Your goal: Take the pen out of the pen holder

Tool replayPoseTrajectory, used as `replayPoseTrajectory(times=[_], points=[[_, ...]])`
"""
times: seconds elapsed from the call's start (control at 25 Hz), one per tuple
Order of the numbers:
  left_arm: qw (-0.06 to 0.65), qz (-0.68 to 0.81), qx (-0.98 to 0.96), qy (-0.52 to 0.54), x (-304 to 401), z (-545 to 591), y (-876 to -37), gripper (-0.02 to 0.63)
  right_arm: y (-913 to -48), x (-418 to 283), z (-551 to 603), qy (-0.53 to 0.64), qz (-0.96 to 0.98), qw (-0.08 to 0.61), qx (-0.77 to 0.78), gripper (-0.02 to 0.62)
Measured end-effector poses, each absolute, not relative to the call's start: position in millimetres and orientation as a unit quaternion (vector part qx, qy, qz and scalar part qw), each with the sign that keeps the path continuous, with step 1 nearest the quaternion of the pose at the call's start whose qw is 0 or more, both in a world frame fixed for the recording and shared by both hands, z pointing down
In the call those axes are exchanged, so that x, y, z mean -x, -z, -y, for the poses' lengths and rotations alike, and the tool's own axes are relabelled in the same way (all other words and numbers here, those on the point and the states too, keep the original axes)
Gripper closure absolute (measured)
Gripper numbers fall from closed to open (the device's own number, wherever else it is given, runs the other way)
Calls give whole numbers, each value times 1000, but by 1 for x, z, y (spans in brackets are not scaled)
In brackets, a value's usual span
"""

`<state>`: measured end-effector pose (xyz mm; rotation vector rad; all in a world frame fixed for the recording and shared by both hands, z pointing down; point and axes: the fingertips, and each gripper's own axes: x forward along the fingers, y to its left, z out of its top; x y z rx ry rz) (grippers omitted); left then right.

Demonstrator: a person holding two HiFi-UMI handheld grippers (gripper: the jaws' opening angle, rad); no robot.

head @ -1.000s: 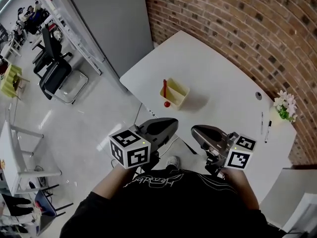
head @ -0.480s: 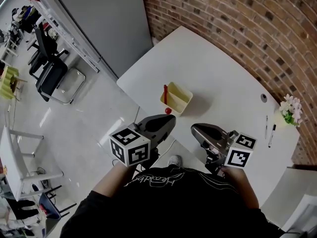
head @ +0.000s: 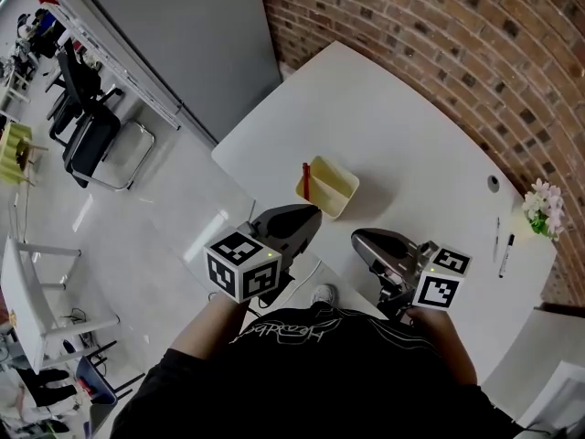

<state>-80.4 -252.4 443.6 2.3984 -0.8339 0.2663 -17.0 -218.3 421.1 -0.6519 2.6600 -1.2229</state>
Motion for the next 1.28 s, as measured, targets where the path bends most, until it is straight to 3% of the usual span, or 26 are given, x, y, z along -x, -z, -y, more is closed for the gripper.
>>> replayPoseTrajectory(times=[0.24,0.56,0.84,0.92,1.28], points=[[263,345,-891,-137,93,275,-461,594,-429,17,230,417,-879,71,220,592],[249,362,-879,-184,99,301,-488,540,-437,12,245,427,-872,72,227,592],[257,397,-861,-187,109,325,-503,531,-446,11,252,437,-868,66,227,592],[260,401,-857,-192,110,331,-507,487,-447,10,253,438,-867,66,226,592],[277,416,-841,-208,114,349,-528,485,-454,5,260,448,-862,65,230,592]])
